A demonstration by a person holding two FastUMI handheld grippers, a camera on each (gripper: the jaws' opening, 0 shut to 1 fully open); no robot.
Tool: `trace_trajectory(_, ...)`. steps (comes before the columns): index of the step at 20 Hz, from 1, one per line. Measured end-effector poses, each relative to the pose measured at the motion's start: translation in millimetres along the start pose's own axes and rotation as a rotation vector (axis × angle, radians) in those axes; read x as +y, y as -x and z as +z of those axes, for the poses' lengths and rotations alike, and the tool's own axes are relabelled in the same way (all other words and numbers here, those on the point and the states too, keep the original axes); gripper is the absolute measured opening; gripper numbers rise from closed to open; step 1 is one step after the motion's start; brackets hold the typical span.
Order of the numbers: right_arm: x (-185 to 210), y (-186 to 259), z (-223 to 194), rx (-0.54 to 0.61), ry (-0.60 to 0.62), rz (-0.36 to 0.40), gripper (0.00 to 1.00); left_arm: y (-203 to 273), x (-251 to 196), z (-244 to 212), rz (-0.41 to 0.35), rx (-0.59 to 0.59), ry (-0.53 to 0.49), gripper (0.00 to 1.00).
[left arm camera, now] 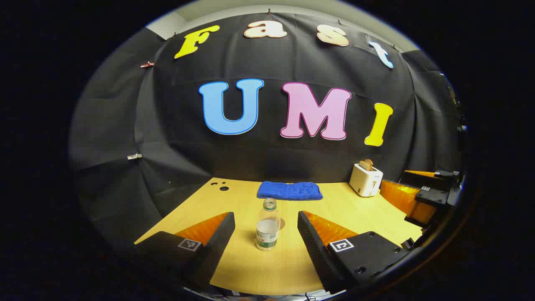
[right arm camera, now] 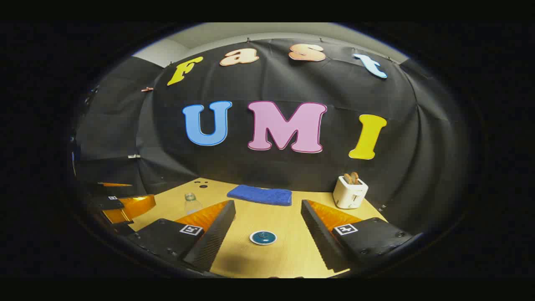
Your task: Open the teacup lid with one hand, grasp the water bottle and pour water into the teacup with the other hand; after pouring, place the water bottle on the coaster and then close the teacup lid.
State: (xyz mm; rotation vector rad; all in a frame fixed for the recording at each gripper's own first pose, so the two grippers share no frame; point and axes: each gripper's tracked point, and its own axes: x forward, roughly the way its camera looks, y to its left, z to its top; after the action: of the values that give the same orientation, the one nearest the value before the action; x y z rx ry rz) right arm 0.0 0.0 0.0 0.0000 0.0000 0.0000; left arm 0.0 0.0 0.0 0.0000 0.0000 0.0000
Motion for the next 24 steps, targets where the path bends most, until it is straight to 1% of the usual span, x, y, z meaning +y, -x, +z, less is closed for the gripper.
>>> trace_trajectory(4,2,2,-3,0.009,-0.012,0.01,0.98,0,1,-1,-0.001,0.0,0.003,0.95)
trace_trajectory(5,2,2,-4,0.011,-0.013,0.011,0.96,0,1,-2,-0.003,0.0,-0.001,0.95)
trace_trajectory(8,2,1,-7,0.016,-0.012,0.013,0.96,-1,-2,1,-0.009,-0.006,-0.016,0.95)
trace_trajectory(11,1,-1,-14,0.033,0.006,0.005,0.98,-5,-3,2,-0.011,-0.011,-0.033,0.95)
trace_trajectory(12,2,-2,-14,0.034,0.006,0.008,0.98,-6,-3,4,-0.014,-0.011,-0.033,0.92)
trace_trajectory(13,3,-3,-15,0.035,0.001,0.011,0.98,-6,-3,4,-0.016,-0.011,-0.034,0.95)
trace_trajectory(17,3,-4,-16,0.033,-0.012,0.014,0.98,-9,-3,3,-0.015,-0.009,-0.046,0.95)
trace_trajectory(18,3,-4,-15,0.032,-0.012,0.013,0.98,-8,-2,3,-0.015,-0.008,-0.048,0.92)
trace_trajectory(19,3,-4,-16,0.032,-0.013,0.015,0.98,-10,-2,1,-0.016,-0.004,-0.049,0.95)
trace_trajectory(23,9,-14,-34,0.055,-0.029,0.046,0.98,-14,1,-10,-0.013,0.031,-0.045,0.95)
trace_trajectory(24,10,-21,-40,0.062,-0.024,0.053,0.96,-16,4,-14,-0.009,0.042,-0.039,0.95)
